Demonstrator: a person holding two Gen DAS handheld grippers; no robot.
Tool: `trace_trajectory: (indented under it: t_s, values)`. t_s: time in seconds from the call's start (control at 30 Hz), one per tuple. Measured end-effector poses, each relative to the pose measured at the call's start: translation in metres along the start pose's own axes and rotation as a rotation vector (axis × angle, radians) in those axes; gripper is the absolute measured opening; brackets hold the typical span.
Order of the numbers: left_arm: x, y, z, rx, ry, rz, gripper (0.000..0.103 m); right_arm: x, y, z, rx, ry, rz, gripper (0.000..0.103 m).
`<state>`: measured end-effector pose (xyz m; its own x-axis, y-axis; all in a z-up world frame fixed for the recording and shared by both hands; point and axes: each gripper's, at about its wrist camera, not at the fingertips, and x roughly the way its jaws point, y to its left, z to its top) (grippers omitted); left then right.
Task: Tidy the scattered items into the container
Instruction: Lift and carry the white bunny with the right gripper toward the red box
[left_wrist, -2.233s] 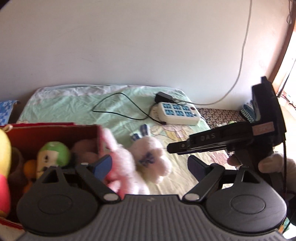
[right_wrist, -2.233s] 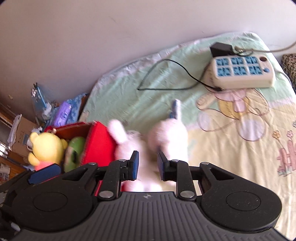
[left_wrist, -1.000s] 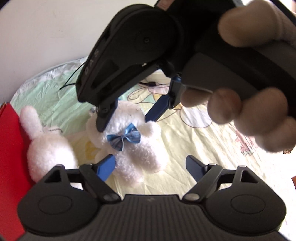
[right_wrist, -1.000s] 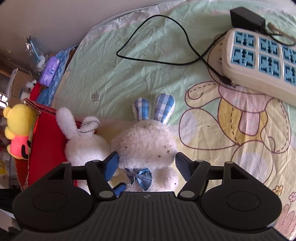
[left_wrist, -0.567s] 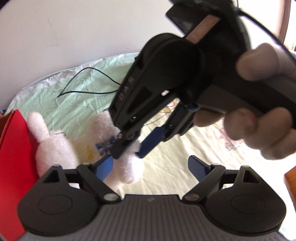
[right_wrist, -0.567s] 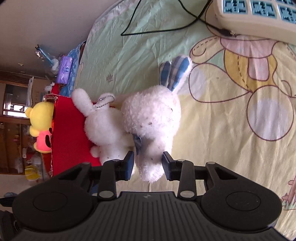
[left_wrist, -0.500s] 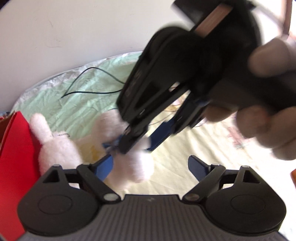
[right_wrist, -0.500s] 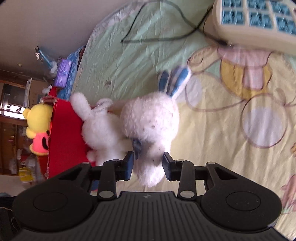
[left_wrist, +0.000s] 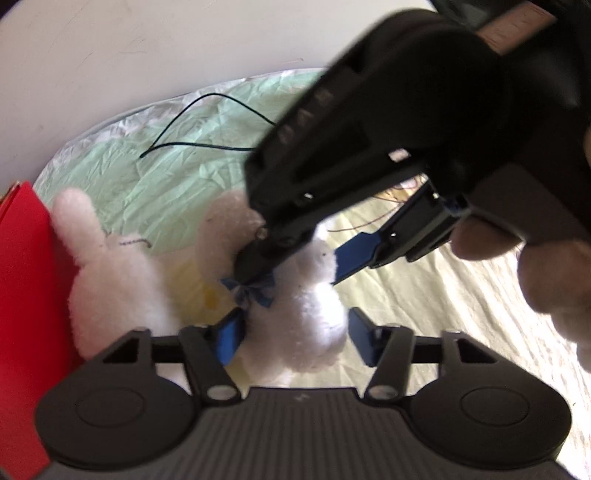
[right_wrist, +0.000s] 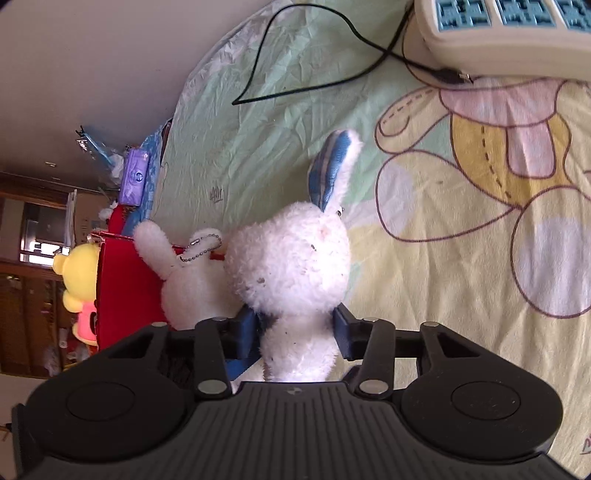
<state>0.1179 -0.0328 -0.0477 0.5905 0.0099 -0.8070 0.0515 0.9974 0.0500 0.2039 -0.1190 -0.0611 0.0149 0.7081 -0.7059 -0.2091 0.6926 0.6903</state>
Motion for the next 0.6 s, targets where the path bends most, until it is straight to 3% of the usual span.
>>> trace_trajectory:
  t_s: [0.13, 0.33, 0.6]
  values:
    - [-0.015, 0.006, 0.004, -0.026, -0.023, -0.05, 0.046, -0.018, 0.007, -0.005, -0.011, -0.038, -0.013, 0.039]
    - [-0.071, -0.007, 0.007, 0.019, -0.159, -0.082, 0.046, -0.069, 0.03, -0.024, -0.041, -0.157, -0.005, 0.039]
    - [-0.152, 0.03, 0.006, -0.041, -0.324, -0.072, 0.046, -0.096, 0.111, -0.048, -0.21, -0.279, 0.046, 0.039]
